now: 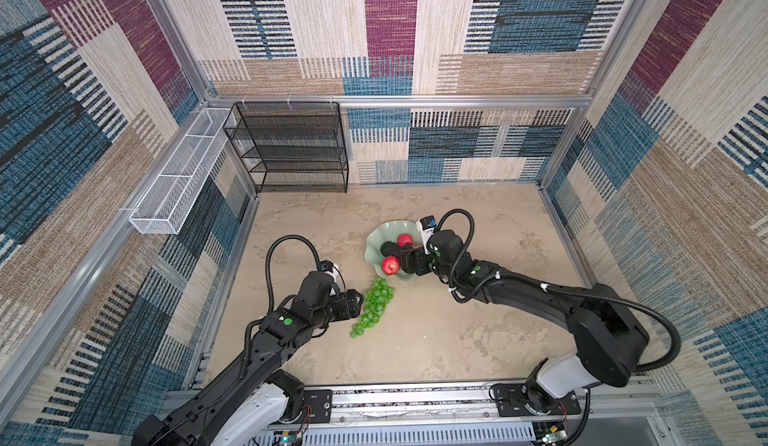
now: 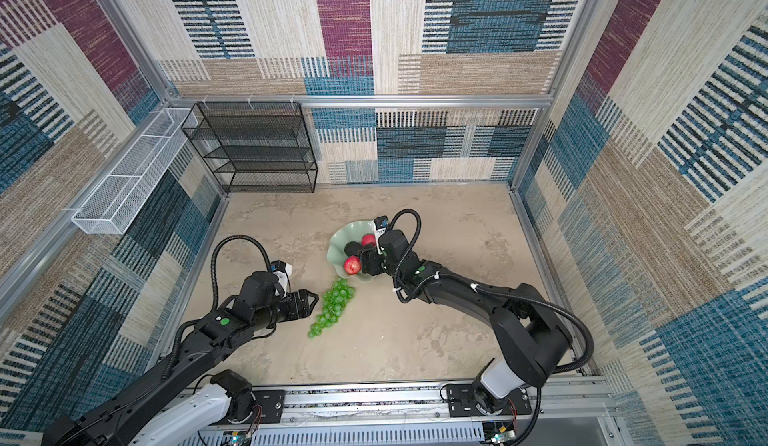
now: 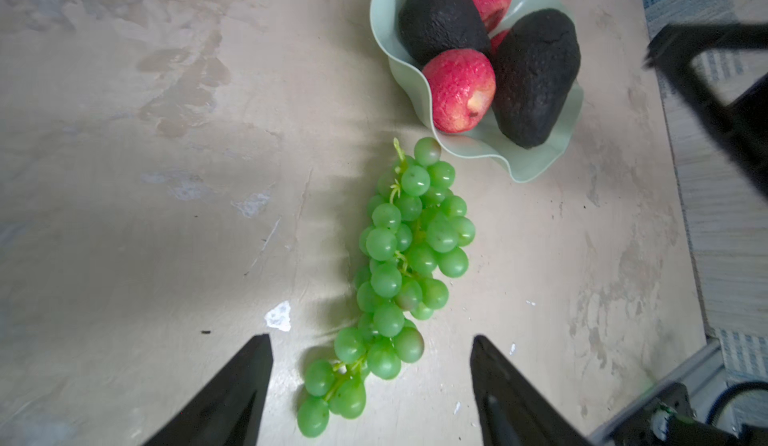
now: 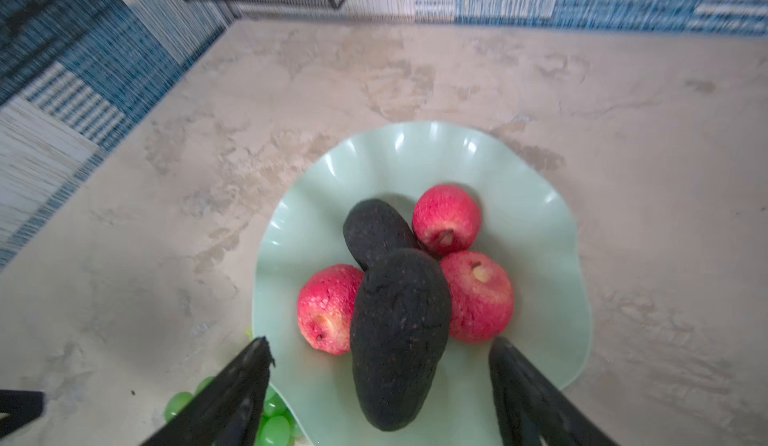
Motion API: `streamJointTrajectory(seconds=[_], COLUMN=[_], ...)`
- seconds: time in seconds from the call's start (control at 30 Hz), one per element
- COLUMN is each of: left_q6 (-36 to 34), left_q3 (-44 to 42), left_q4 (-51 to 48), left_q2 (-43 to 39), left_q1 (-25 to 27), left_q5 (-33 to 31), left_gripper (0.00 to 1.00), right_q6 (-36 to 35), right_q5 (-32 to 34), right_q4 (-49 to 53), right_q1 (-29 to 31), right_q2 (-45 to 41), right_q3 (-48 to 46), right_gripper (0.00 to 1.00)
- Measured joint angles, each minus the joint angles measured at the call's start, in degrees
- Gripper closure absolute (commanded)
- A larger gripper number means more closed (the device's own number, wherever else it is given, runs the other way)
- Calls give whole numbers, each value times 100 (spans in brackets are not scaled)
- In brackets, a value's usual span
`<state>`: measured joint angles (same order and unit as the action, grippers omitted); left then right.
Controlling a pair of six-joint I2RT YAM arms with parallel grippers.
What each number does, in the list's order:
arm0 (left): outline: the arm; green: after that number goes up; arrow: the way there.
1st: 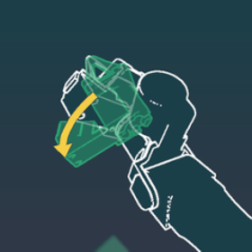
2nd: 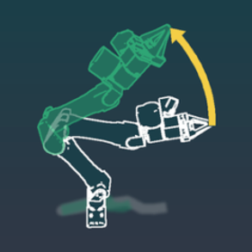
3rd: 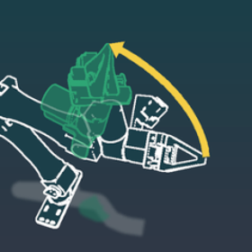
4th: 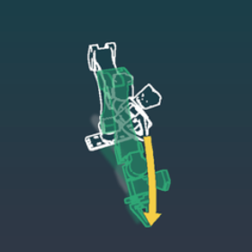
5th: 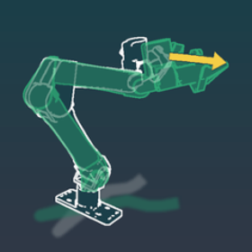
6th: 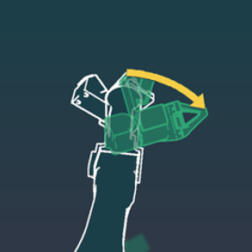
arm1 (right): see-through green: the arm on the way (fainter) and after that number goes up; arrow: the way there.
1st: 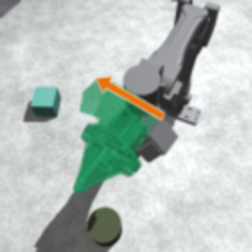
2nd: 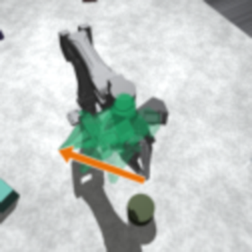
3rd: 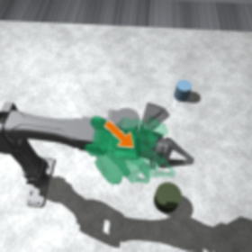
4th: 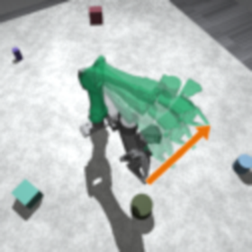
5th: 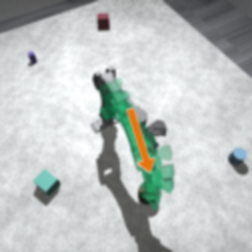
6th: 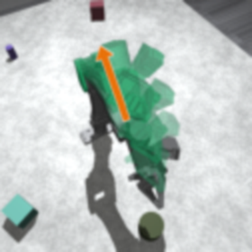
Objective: Place and organize the fake fruits in the fruit bowl
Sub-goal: 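Lift the avocado and lower it into the bowl with the right gripper, then grasp the green grapes with the left gripper while the right gripper opens and withdraws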
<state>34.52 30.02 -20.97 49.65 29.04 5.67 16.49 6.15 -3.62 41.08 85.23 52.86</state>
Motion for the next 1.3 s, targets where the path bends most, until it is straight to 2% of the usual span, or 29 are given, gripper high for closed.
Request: streamJointTrajectory(seconds=[0.1,0.27,0.47,0.67,0.83,0.93,1.03,1.1,1.2,1.3], left_q6=[-22,-55,-197,-195,-190,-192,-192,-192,-190,-188], left_q3=[-52,-96,76,232,264,328,289,162,-140,-428], left_q4=[256,719,1244,1624,1788,2048,2164,2166,1945,1626], left_q2=[195,839,1851,2610,3084,3298,3318,3165,2555,1572], left_q1=[125,549,1176,1222,1228,1233,1222,1224,1233,1233], left_q5=[140,186,-387,-907,-1147,-1150,-1121,-1038,-981,-992], left_gripper=[21,20,18,21,31,45,55,56,56,56], right_q6=[0,-4,66,151,149,146,146,146,146,149], right_q5=[48,92,195,249,352,409,439,444,457,479], right_q4=[-37,-118,-96,-31,13,15,39,33,44,46], right_q1=[-22,-24,-28,-28,-28,-33,-35,-39,-44,-44], right_q2=[-595,-1443,-1836,-2052,-2184,-2212,-2234,-2243,-2249,-2249], right_q3=[-94,-514,-820,-951,-994,-1019,-1032,-1056,-1106,-1130], right_gripper=[0,0,0,0,0,0,0,0,0,0])
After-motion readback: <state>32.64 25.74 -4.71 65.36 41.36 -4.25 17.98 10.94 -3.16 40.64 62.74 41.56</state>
